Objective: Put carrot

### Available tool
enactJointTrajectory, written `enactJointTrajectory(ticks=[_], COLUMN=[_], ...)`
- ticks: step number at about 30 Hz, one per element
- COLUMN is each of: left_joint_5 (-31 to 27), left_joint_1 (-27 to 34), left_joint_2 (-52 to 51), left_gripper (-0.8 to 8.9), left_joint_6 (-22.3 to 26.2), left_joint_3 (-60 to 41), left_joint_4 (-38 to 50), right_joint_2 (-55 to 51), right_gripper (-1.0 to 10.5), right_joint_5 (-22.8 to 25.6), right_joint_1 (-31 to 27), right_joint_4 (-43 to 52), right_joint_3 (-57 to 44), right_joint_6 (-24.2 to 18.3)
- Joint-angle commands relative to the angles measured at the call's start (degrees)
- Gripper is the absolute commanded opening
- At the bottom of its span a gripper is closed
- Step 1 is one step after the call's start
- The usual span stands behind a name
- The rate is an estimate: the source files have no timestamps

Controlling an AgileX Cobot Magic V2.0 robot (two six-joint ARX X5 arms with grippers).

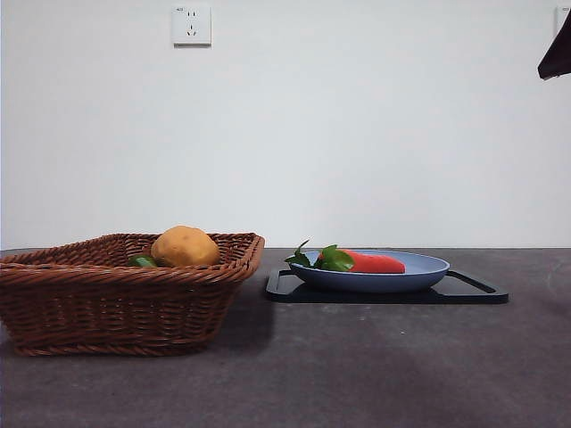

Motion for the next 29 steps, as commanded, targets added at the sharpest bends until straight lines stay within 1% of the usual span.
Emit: enactJointTrajectory(ticks=[1, 11, 14, 15, 17, 19, 21, 25, 27, 29], left_joint_5=[0.17, 0.2, 0.17, 0.2, 0.2, 0.17, 0.2, 0.2, 0.17, 0.2], left_joint_1=[0.13, 0.13, 0.13, 0.13, 0.13, 0.13, 0.13, 0.13, 0.13, 0.13], left_joint_2=[-0.22, -0.22, -0.22, -0.22, -0.22, -0.22, -0.22, -0.22, -0.22, -0.22], left_gripper=[0.06, 0.08, 0.08, 0.08, 0.08, 0.08, 0.08, 0.08, 0.08, 0.08], left_joint_6=[-0.39, -0.39, -0.39, -0.39, -0.39, -0.39, -0.39, -0.37, -0.39, -0.39], left_joint_3=[-0.61, -0.61, -0.61, -0.61, -0.61, -0.61, -0.61, -0.61, -0.61, -0.61], left_joint_4=[0.77, 0.79, 0.79, 0.74, 0.83, 0.87, 0.94, 1.14, 1.14, 1.14], right_joint_2=[0.22, 0.22, -0.5, -1.77, -5.11, -8.48, -12.44, -19.71, -22.93, -25.29], right_gripper=[0.0, 0.0, 0.0, 0.0, 0.0, 0.0, 0.0, 0.0, 0.0, 0.0], right_joint_5=[0.31, 0.31, 0.35, 1.07, 4.42, 4.87, 3.02, -3.19, -5.75, -7.54], right_joint_1=[0.31, 0.31, 0.35, 0.2, -0.61, -1.97, -4.83, -12.59, -16.61, -19.45], right_joint_4=[0.63, 0.63, -0.35, -0.74, -2.1, -2.75, -2.69, -2.34, -1.86, -1.77], right_joint_3=[0.39, 0.39, 0.39, 0.37, 0.37, -0.07, -1.55, -7.06, -10.56, -13.62], right_joint_6=[0.37, 0.37, -0.68, -1.44, -4.87, -6.29, -6.54, -6.4, -5.95, -4.48])
